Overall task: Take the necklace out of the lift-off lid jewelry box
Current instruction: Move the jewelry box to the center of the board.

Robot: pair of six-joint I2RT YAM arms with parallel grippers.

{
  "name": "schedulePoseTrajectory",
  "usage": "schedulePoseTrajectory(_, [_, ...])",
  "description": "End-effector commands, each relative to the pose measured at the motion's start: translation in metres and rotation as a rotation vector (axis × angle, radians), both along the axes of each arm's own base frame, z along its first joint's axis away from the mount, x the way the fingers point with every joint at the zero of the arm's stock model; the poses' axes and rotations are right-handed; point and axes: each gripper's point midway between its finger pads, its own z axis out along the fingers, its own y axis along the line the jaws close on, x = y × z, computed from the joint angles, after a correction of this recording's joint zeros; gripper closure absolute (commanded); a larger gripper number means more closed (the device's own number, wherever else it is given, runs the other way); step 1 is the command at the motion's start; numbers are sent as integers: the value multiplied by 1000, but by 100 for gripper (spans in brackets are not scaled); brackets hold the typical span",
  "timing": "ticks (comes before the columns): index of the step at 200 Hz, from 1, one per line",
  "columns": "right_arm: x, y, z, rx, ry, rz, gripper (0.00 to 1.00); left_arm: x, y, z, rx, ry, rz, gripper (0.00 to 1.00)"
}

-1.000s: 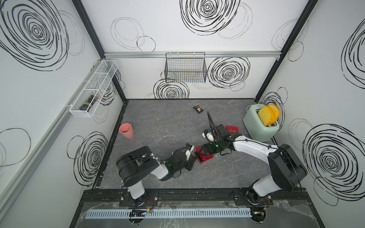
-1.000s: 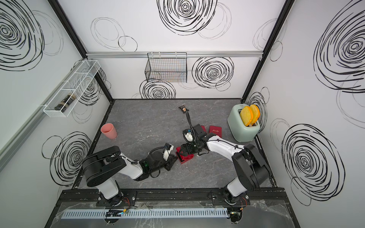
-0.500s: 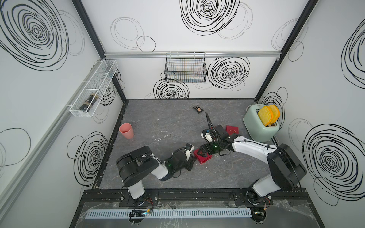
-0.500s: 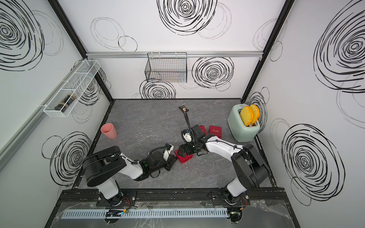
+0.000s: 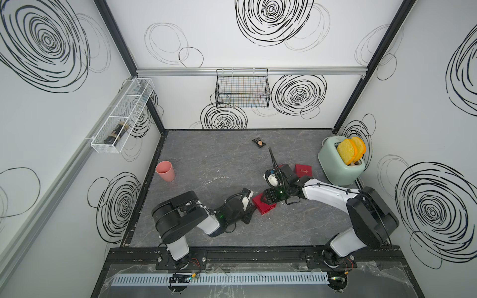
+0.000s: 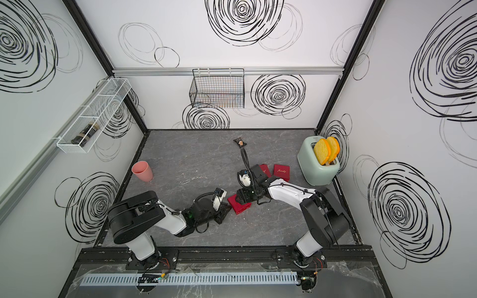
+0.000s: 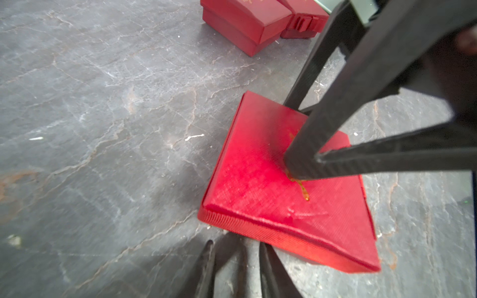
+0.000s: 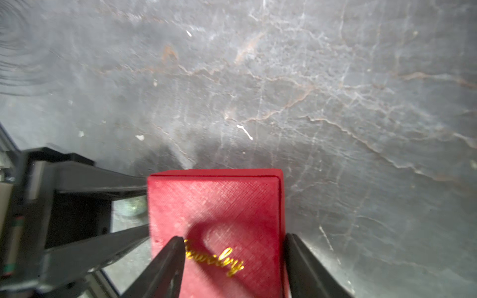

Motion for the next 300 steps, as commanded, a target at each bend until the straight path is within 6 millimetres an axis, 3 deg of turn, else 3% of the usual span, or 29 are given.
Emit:
schedulePoseTrajectory(1, [-14, -4, -17, -67, 52, 3, 44, 7, 0, 23, -73, -51, 21, 67])
schedulePoseTrajectory(32, [-14, -9, -26, -90, 52, -18, 51, 5, 11, 28, -59, -53, 41, 67])
schedulePoseTrajectory(100, [-12, -26, -43, -234, 13, -62, 52, 4, 36, 54, -34, -84, 103, 66])
schedulePoseTrajectory(139, [0, -23, -24, -199, -65, -92, 50, 4, 57, 70, -15, -83, 157, 64])
schedulePoseTrajectory(176, [22, -26, -24, -176, -65, -127, 49, -1, 73, 92, -24, -88, 179, 51])
schedulePoseTrajectory(221, [53, -35, -26, -220, -109, -189, 49, -4, 94, 112, -39, -124, 218, 47])
schedulePoseTrajectory(256, [84, -38, -24, -215, -125, -232, 49, -1, 104, 111, -53, -121, 240, 43])
schedulePoseTrajectory(300, [114, -34, -6, -186, -163, -226, 43, 10, 120, 108, -38, -149, 285, 25])
